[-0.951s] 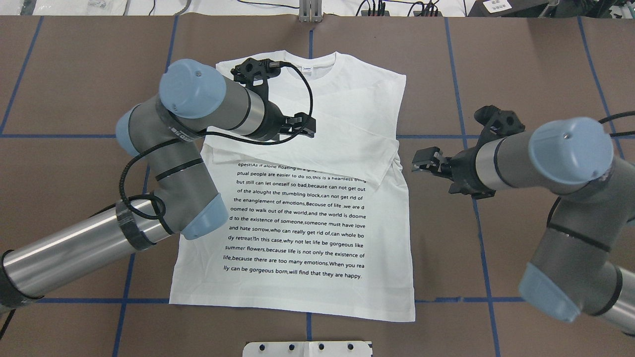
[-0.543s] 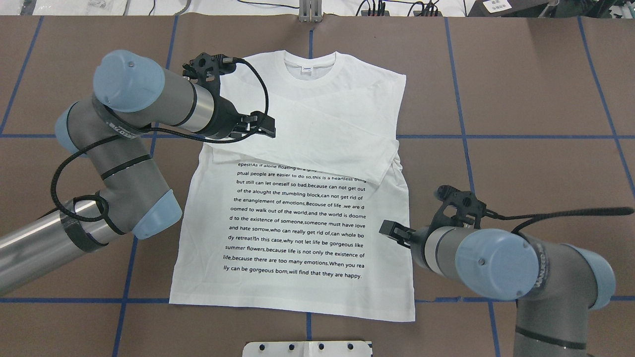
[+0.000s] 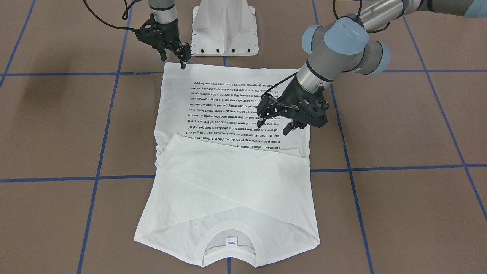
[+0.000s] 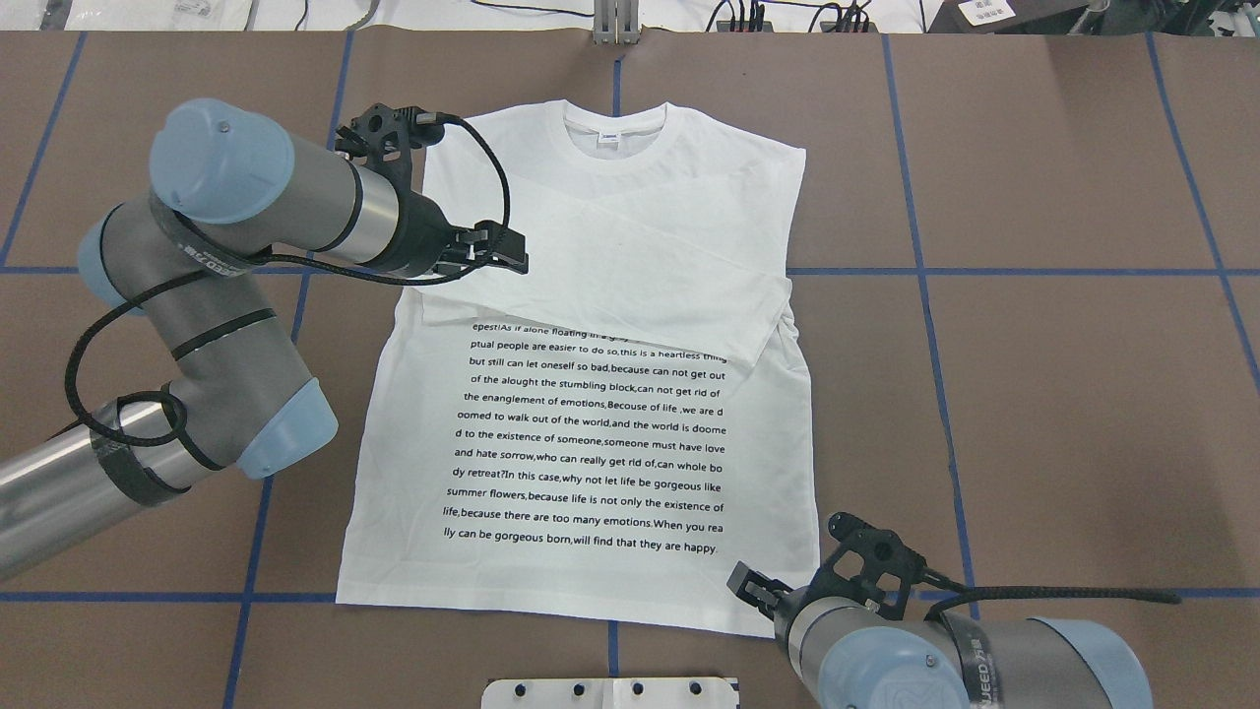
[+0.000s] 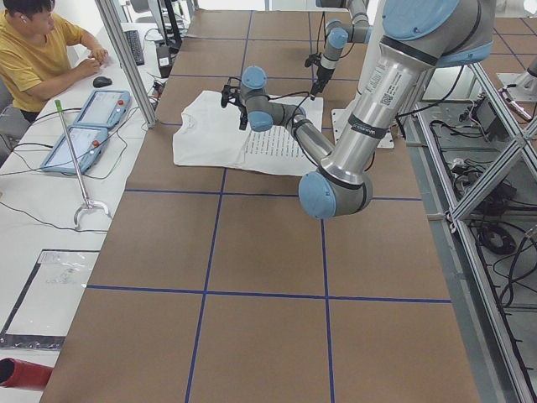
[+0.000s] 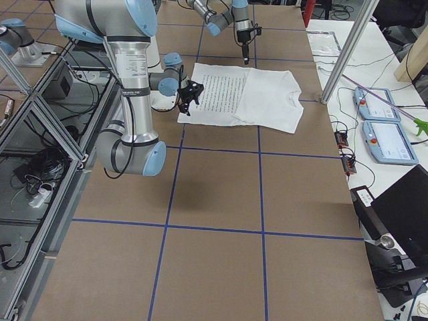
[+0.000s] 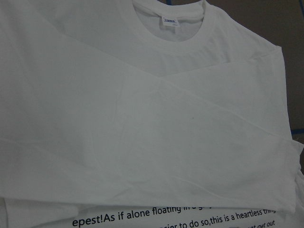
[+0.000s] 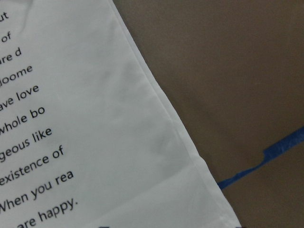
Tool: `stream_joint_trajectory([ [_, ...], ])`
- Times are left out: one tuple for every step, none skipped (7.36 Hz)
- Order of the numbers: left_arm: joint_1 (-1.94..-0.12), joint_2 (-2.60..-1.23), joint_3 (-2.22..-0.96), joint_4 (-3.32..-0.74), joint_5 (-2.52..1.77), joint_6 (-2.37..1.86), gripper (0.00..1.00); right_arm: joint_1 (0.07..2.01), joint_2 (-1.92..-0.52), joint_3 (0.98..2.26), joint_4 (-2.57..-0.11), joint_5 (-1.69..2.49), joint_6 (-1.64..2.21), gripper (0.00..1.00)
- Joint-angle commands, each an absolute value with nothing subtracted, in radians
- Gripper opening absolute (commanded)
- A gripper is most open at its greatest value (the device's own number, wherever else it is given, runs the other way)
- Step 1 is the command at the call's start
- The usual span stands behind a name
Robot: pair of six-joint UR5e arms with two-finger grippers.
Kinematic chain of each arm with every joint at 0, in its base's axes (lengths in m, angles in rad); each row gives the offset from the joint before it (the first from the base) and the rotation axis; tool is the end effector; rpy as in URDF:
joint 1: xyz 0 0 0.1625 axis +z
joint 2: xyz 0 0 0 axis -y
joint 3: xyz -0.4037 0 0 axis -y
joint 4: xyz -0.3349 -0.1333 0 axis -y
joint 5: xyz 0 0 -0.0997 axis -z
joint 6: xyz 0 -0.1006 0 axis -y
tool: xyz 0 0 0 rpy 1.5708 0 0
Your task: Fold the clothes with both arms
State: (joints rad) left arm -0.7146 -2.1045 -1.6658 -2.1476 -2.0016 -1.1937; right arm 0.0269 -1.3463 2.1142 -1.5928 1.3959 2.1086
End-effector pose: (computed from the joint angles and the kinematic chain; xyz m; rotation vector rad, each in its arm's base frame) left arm 0.3913 -0.4603 0.2526 0.2924 1.2053 -0.0335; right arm -0.4670 -0.1634 0.3285 -0.0271 -0.7742 0.6019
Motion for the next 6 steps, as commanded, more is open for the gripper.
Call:
stream_joint_trajectory([
  [-0.715, -2.057, -1.721, -2.148, -2.0, -1.203, 0.89, 0.005, -1.341, 2.091, -1.598, 1.394, 2.126, 0.89],
  [-0.715, -2.033, -1.741, -2.148, -2.0, -1.201, 0.89, 0.006, -1.341, 2.079, -1.598, 1.396, 2.126, 0.87],
  [-0.71, -2.033, -1.738, -2.148, -1.999, -1.203, 0.89, 0.008, -1.348, 2.079, -1.6, 1.396, 2.126, 0.85],
  [-0.71, -2.033, -1.74, -2.148, -1.999, -1.203, 0.89, 0.008, -1.356, 2.077, -1.6, 1.396, 2.126, 0.85],
  [-0.71, -2.033, -1.738, -2.148, -1.999, -1.203, 0.89, 0.009, -1.358, 2.079, -1.601, 1.397, 2.128, 0.83],
  [-0.71, -2.033, -1.74, -2.148, -1.999, -1.203, 0.89, 0.012, -1.359, 2.079, -1.601, 1.399, 2.135, 0.65],
])
